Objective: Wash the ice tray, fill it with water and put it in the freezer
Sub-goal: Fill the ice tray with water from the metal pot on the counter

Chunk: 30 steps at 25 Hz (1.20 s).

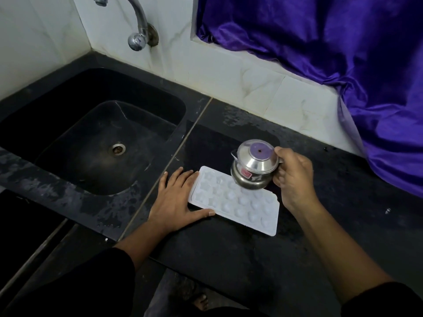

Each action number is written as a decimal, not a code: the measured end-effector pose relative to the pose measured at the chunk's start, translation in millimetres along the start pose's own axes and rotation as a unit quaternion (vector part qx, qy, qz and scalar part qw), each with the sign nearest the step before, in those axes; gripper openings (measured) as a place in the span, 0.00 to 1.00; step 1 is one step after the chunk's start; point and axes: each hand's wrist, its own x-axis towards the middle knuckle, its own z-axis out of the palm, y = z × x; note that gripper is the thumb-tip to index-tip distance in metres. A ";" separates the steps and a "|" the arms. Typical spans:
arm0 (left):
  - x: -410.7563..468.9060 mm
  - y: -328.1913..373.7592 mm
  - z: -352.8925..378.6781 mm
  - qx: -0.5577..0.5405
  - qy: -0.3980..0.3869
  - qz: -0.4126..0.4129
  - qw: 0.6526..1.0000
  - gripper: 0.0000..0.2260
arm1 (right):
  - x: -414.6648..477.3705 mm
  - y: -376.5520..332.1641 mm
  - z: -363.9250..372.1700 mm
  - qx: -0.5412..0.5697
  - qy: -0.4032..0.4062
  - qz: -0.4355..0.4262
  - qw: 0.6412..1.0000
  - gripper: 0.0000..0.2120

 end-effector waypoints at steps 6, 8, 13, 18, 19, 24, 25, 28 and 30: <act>-1.0 -0.4 -0.2 0.002 0.000 0.000 1.000 0.53 | 4.1 -5.1 -7.5 -0.091 -0.002 -0.068 0.994 0.18; -0.6 -0.2 0.0 0.001 0.001 0.001 1.000 0.53 | 7.1 2.3 -7.8 -0.203 -0.024 -0.109 0.973 0.22; -0.8 -0.4 0.2 -0.003 0.004 0.003 1.000 0.54 | 1.1 9.3 11.1 -0.482 -0.035 -0.190 0.854 0.25; -0.8 -0.6 0.2 -0.001 0.004 0.002 1.000 0.54 | -6.8 10.7 25.2 -0.557 -0.046 -0.222 0.799 0.26; -0.9 -0.5 0.2 -0.001 0.004 0.002 1.000 0.54 | -6.3 11.6 25.4 -0.557 -0.044 -0.229 0.797 0.26; -1.4 0.1 -0.2 -0.003 0.007 0.004 1.000 0.53 | 6.4 18.7 -4.8 -0.410 -0.031 -0.169 0.896 0.24; -1.1 0.1 -0.4 -0.002 0.006 0.004 1.000 0.53 | 7.7 20.0 -13.3 -0.331 -0.032 -0.142 0.932 0.24; -0.9 0.0 -0.5 0.002 0.003 0.004 1.000 0.53 | 4.2 15.4 -28.4 -0.115 0.005 -0.065 0.991 0.19; -0.6 0.2 0.2 0.001 0.001 0.003 1.000 0.53 | 1.0 6.5 -34.3 -0.022 0.024 -0.036 0.999 0.15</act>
